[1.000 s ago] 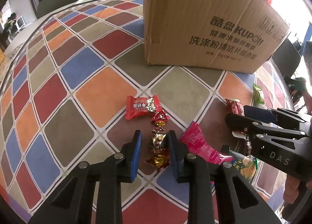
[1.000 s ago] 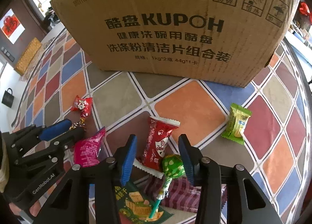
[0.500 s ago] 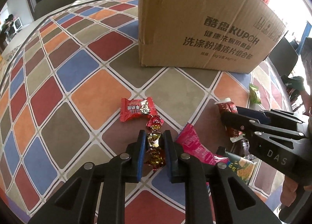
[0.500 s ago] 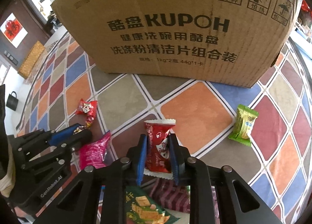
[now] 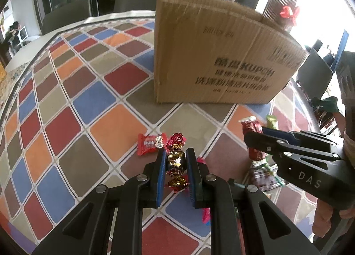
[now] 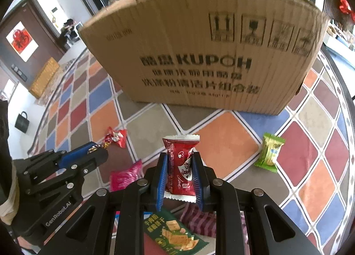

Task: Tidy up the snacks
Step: 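Grasp the red candy bar with the right tool while the left tool grasps the gold candy string, then carry the red candy bar and gold candy string into the box and open both tools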

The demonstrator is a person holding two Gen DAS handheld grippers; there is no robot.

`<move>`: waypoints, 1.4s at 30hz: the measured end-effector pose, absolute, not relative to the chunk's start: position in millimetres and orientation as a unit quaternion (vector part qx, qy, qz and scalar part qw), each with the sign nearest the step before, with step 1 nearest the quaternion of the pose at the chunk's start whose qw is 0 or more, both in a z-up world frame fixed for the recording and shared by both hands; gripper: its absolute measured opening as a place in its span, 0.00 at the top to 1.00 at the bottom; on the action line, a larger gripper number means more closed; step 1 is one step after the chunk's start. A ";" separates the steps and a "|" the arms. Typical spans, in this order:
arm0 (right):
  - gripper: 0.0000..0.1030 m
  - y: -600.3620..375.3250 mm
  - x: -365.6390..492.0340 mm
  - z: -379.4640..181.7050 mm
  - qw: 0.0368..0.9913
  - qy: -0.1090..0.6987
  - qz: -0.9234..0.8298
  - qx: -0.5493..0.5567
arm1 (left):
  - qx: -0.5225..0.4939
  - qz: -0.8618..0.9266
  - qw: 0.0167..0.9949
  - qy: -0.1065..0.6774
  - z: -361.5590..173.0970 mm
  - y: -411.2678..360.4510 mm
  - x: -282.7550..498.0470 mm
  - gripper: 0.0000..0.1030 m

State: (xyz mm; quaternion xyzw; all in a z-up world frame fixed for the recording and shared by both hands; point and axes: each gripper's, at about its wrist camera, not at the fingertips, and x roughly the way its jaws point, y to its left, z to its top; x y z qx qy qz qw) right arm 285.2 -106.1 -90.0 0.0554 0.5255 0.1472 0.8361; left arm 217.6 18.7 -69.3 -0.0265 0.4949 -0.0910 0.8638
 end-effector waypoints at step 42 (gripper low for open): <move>0.77 -138.6 277.7 35.4 0.907 0.383 0.157 0.074 | -0.012 -0.130 0.933 0.336 71.1 -11.8 226.8 0.82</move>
